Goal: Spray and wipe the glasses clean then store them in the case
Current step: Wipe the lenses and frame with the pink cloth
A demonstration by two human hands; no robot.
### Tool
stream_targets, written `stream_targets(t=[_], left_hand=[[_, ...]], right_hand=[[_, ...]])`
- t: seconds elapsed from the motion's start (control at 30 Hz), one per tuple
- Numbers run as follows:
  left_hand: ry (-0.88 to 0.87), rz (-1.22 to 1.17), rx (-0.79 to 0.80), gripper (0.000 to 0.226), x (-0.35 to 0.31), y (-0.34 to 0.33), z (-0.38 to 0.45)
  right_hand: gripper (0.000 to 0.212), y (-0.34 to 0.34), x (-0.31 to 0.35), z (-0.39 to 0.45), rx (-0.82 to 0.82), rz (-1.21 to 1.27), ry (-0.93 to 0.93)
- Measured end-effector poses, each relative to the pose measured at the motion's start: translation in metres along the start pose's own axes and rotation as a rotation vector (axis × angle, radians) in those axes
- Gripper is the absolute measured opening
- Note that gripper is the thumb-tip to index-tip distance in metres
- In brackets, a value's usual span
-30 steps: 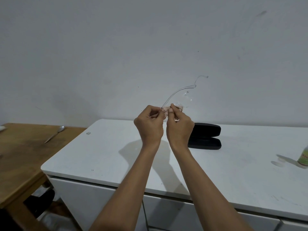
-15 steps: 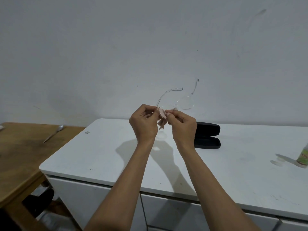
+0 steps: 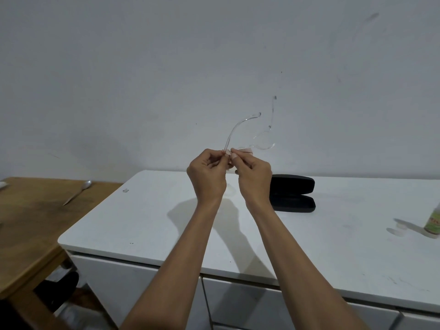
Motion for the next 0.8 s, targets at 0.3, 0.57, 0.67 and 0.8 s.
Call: stream_targets(t=[0.3,0.57,0.67,0.8], left_hand=[[-0.018,0.018,0.106,0.017,0.003,0.002,0.001],[0.0,-0.005,0.072,0.001,0.014,0.01,0.001],[-0.03,0.032,0.06,0.002,0.014,0.012,0.002],[-0.048,0.035,0.048,0.002,0.012,0.014,0.001]], right_hand=[[0.016,-0.005,-0.01,0.003,0.199,0.084,-0.141],[0.014,-0.002,-0.001,0.001,0.225,-0.06,-0.059],[0.014,0.005,0.0,-0.004,0.168,-0.053,-0.028],[0.019,0.014,0.008,-0.009,0.029,-0.066,0.027]])
Point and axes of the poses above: each hand's wrist, its own z-axis towards the middle knuckle, its own y-axis out of the back of the hand, x = y × z, the point moved 9 cm from there along z, towards the middle knuckle, and after that the axes turned 6 degrees about -x, right-handed, at the moved point
